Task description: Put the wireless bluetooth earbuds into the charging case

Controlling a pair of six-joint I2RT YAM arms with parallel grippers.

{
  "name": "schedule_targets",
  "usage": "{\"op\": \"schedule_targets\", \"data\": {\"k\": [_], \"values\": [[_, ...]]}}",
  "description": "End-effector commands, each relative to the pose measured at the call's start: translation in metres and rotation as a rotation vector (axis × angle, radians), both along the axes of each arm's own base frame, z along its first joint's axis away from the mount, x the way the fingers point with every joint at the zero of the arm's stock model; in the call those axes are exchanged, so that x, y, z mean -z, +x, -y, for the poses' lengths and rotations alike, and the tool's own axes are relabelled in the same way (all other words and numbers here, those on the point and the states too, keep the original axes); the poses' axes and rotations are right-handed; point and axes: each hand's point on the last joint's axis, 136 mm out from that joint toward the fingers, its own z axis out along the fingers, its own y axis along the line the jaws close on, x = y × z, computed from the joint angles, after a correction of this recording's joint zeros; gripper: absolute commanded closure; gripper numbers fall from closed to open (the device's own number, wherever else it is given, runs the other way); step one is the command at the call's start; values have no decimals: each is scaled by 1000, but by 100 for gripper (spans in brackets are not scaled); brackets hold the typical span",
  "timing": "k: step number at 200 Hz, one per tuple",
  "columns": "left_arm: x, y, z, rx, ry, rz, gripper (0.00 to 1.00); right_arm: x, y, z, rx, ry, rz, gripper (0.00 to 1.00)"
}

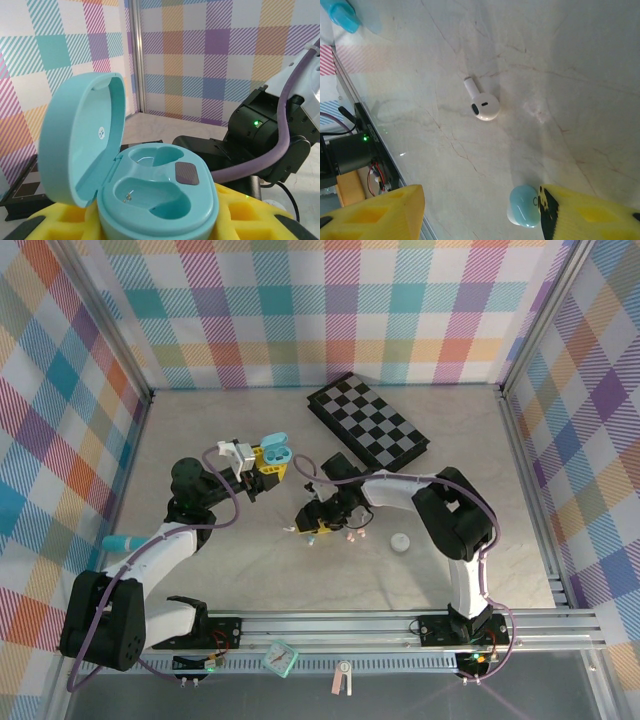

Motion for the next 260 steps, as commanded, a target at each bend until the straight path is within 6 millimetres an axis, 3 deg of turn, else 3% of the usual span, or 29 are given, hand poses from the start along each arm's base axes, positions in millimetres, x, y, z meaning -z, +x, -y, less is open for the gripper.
{"op": "schedule_targets", "data": {"k": [1, 83, 166, 260], "values": [[-13, 1, -4, 2, -7, 60, 64, 11, -11, 3, -18, -36, -12, 38], [-15, -1, -3, 12, -16, 62, 64, 18, -16, 3, -22, -54, -9, 40], [-15, -4, -3, 13, -17, 66, 64, 26, -22, 4, -9, -64, -39, 57], [-16, -6, -4, 10, -19, 72, 64, 38, -21, 5, 5, -99, -65, 64]]}}
